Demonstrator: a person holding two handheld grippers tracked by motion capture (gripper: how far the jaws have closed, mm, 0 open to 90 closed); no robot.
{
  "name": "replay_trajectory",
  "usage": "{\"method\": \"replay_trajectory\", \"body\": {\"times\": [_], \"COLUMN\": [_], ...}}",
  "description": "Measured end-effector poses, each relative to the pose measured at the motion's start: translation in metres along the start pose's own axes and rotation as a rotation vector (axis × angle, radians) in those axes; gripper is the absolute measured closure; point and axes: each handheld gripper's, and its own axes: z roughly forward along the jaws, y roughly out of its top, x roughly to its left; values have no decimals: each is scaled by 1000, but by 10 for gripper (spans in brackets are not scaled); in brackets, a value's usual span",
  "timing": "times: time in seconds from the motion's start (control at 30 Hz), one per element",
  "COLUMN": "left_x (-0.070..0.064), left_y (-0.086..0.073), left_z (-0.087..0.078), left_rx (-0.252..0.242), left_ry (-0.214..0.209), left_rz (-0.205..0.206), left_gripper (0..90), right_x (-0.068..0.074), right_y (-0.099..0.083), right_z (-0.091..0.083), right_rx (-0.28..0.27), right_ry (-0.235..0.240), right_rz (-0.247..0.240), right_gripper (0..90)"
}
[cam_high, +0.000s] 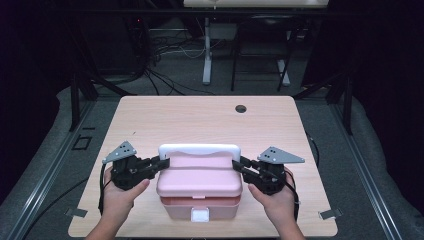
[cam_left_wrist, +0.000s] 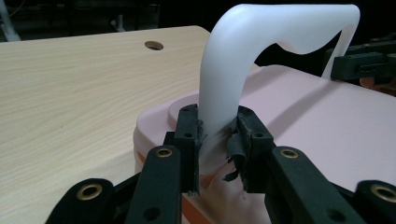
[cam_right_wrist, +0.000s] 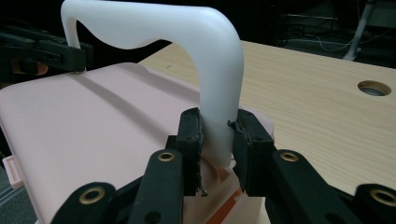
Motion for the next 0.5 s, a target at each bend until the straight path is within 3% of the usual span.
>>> {"method": "replay_trajectory", "body": {"times": [0.27,0.5], "left_x": [-2,-5], "left_y": [0,-3], "left_z": [-4,-23], "left_rx": [-3,-12], "left_ry": [-2,3], "left_rz": [10,31], "left_gripper": [683,672], "right_x": [1,2], "right_y": [1,1], "right_z": [1,0], "right_rx": [-11,-14], "right_ry": [-9,-9], "right_rz": [-6,-3], "right_gripper": [736,737]}}
